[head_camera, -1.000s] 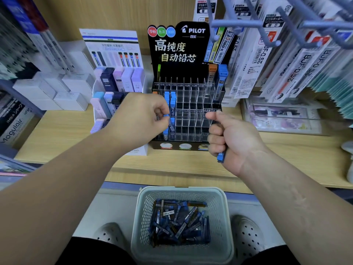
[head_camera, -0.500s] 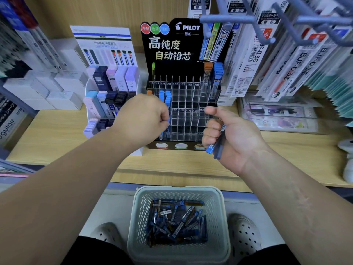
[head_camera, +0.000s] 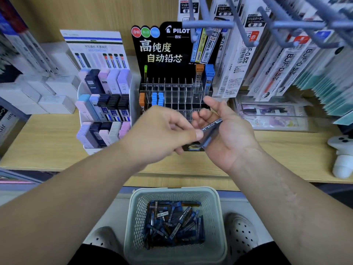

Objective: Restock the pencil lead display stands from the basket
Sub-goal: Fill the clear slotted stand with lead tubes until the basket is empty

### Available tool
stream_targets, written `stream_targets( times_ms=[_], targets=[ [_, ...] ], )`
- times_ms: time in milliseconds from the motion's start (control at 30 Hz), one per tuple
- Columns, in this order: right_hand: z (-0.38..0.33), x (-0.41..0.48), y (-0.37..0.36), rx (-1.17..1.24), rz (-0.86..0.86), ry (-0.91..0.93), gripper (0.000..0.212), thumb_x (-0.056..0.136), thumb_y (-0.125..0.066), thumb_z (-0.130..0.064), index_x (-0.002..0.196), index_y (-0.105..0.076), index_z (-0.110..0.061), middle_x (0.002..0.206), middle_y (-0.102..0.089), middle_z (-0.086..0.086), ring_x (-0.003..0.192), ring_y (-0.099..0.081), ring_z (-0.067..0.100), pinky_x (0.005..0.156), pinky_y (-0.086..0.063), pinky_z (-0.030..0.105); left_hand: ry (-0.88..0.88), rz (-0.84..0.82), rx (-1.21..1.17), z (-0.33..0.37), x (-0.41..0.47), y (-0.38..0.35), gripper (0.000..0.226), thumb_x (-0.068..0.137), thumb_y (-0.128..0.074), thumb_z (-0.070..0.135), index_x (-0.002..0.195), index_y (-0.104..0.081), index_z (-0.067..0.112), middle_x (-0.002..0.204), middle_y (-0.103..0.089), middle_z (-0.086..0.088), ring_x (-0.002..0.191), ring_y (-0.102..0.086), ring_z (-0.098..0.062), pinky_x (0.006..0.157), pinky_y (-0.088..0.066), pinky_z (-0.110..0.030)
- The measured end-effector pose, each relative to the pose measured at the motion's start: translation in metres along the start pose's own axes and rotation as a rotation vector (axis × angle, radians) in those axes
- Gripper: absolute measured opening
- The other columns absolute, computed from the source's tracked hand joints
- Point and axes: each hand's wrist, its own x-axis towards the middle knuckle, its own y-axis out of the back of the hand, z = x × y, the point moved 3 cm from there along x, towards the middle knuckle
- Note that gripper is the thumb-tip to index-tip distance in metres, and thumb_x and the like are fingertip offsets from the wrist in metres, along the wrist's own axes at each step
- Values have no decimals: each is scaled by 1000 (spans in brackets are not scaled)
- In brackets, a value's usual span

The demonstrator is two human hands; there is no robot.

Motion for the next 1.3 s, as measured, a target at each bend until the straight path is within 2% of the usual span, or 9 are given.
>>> stream_targets(
  times_ms=[233, 367, 467, 567, 700, 833, 1033, 1200, 1300],
  targets=[
    [4, -1, 3, -231, 114, 57, 42, 106, -44, -46, 97, -72, -16, 58, -48, -4, 37, -37, 9, 44, -31, 24, 126, 36, -319, -6, -2, -11, 7, 85, -72, 0, 79, -73, 3, 68, -70, -12, 54, -64, -17, 49, -51, -26],
    [9, -5, -1, -257, 25, -51, 46, 97, -52, -61, 90, -64, -18, 49, -30, -8, 43, -21, 8, 38, -17, 20, 125, 142, -364, -4, 0, 4, 5, 85, -72, -1, 82, -73, 4, 68, -71, -11, 56, -65, -16, 53, -54, -25],
    [11, -3, 1, -374, -26, -21, 29, 96, -65, -45, 81, -58, -22, 53, -32, -9, 43, -22, 6, 37, -18, 19, 81, 216, -381, -4, 4, 29, 3, 85, -72, 2, 86, -74, 5, 66, -68, -6, 56, -61, -14, 53, -51, -22],
    [12, -1, 3, -521, -88, 51, 27, 95, -70, -31, 77, -56, -17, 57, -42, -6, 41, -26, 6, 37, -22, 20, 10, 275, -391, -6, 7, 51, 6, 89, -69, 5, 92, -74, 6, 67, -67, -1, 59, -58, -11, 54, -49, -19],
    [16, -1, 3, -592, -83, 43, 23, 95, -70, -32, 81, -63, -16, 61, -47, -4, 40, -28, 6, 37, -22, 20, -111, 338, -99, -9, 7, 70, 10, 88, -73, 8, 87, -76, 17, 69, -71, 0, 59, -59, -6, 56, -47, -17],
    [17, 0, 3, -531, -81, 5, 20, 97, -66, -34, 87, -66, -17, 60, -46, -4, 41, -27, 6, 38, -20, 20, -132, 273, 263, -16, 6, 67, 6, 86, -77, 12, 92, -79, 14, 63, -65, -1, 40, -48, 2, 46, -34, -4],
    [15, -1, 4, -524, -63, -6, 22, 97, -65, -37, 90, -67, -16, 59, -47, -4, 41, -27, 6, 39, -21, 20, -227, 274, 523, -21, 14, 55, 4, 82, -79, 13, 86, -80, 14, 62, -60, 20, 55, -56, 8, 58, -40, -3],
    [12, -1, 7, -519, -63, 4, 23, 97, -65, -37, 89, -68, -16, 58, -47, -4, 42, -26, 7, 39, -21, 21, -283, 262, 660, -27, 21, 48, 2, 83, -77, 11, 84, -80, 11, 69, -65, 8, 62, -55, 1, 72, -50, -24],
    [9, 0, 10, -522, -61, 5, 24, 97, -65, -39, 89, -69, -16, 58, -47, -5, 43, -27, 8, 39, -22, 21, -285, 259, 697, -31, 24, 43, 10, 80, -79, 11, 71, -75, 14, 69, -65, 9, 70, -62, -12, 75, -55, -34]
  ],
)
